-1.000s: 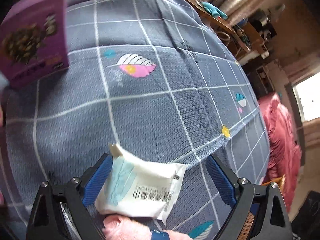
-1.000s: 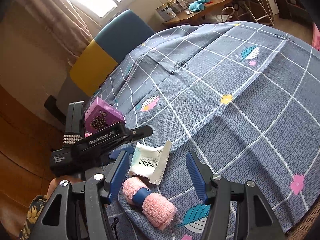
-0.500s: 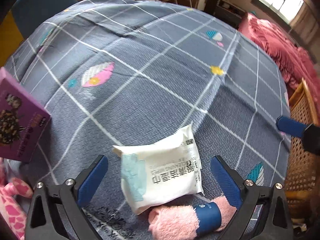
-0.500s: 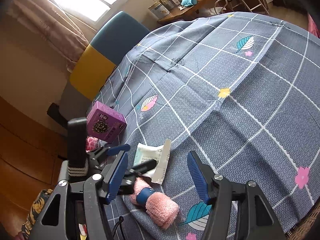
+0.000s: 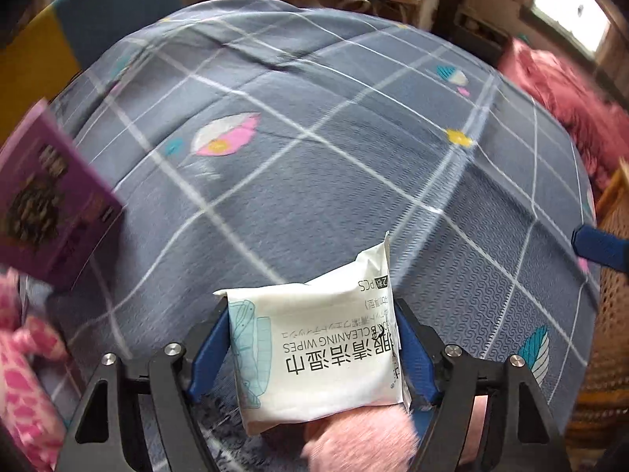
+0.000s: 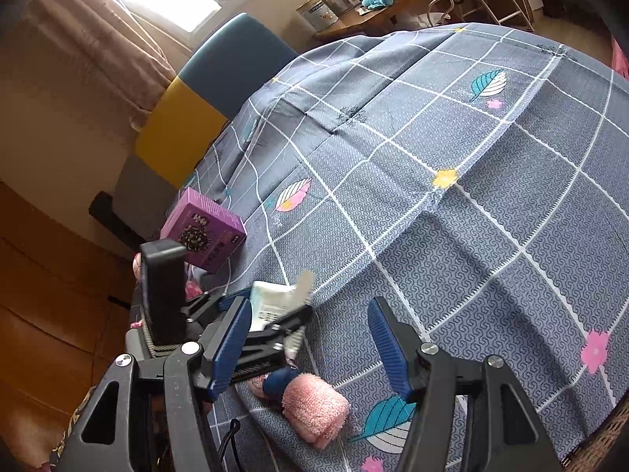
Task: Organize soft objects
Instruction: 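Grasp the white cleaning wipes pack with the left tool and lift it, then carry the wipes pack with the left tool while the right tool grasps the towel roll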
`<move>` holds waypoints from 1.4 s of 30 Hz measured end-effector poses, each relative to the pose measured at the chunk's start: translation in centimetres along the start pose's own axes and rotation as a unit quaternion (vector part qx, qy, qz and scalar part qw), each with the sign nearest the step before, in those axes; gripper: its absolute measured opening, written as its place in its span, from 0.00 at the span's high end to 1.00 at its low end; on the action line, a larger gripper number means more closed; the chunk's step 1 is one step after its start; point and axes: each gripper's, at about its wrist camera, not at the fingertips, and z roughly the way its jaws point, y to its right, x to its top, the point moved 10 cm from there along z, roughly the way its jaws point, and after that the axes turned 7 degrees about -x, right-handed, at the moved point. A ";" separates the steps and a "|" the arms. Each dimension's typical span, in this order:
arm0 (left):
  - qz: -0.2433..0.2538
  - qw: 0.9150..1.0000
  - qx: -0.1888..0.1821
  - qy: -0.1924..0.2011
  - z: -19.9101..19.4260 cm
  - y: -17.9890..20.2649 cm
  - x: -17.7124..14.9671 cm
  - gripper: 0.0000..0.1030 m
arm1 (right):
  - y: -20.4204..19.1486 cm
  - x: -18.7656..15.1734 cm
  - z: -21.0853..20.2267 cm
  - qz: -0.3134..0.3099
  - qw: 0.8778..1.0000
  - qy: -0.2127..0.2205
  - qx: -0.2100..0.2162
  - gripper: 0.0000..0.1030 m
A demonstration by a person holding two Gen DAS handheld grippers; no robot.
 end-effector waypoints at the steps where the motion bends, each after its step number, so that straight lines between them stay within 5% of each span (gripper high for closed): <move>1: -0.017 1.000 -0.003 0.010 -0.7 -0.6 -0.1 0.25 | -0.2 -0.2 0.2 -0.006 1.000 -0.006 -0.002 0.39; 7: -0.092 0.992 0.018 0.084 -6.9 -3.4 -1.7 0.25 | -2.4 -3.2 2.3 -0.089 0.994 -0.061 -0.016 0.39; 12: -0.121 0.983 0.043 0.129 -11.0 -4.2 -3.9 0.25 | -4.4 -6.5 3.9 -0.192 0.975 -0.103 -0.043 0.39; 21: -0.174 0.965 0.098 0.173 -17.1 -5.0 -10.0 0.24 | -6.6 -10.9 7.1 -0.401 0.894 -0.150 -0.128 0.39; 25: -0.192 0.954 0.124 0.194 -19.4 -5.4 -12.3 0.24 | -5.7 -11.1 8.9 -0.428 0.875 -0.161 -0.159 0.44; 26: -0.196 0.952 0.130 0.199 -19.9 -5.6 -12.9 0.24 | -5.4 -10.9 9.1 -0.431 0.873 -0.159 -0.167 0.54; 42: -0.264 0.920 0.167 0.236 -24.4 -8.4 -20.0 0.24 | -4.6 -10.5 10.5 -0.421 0.879 -0.151 -0.167 0.54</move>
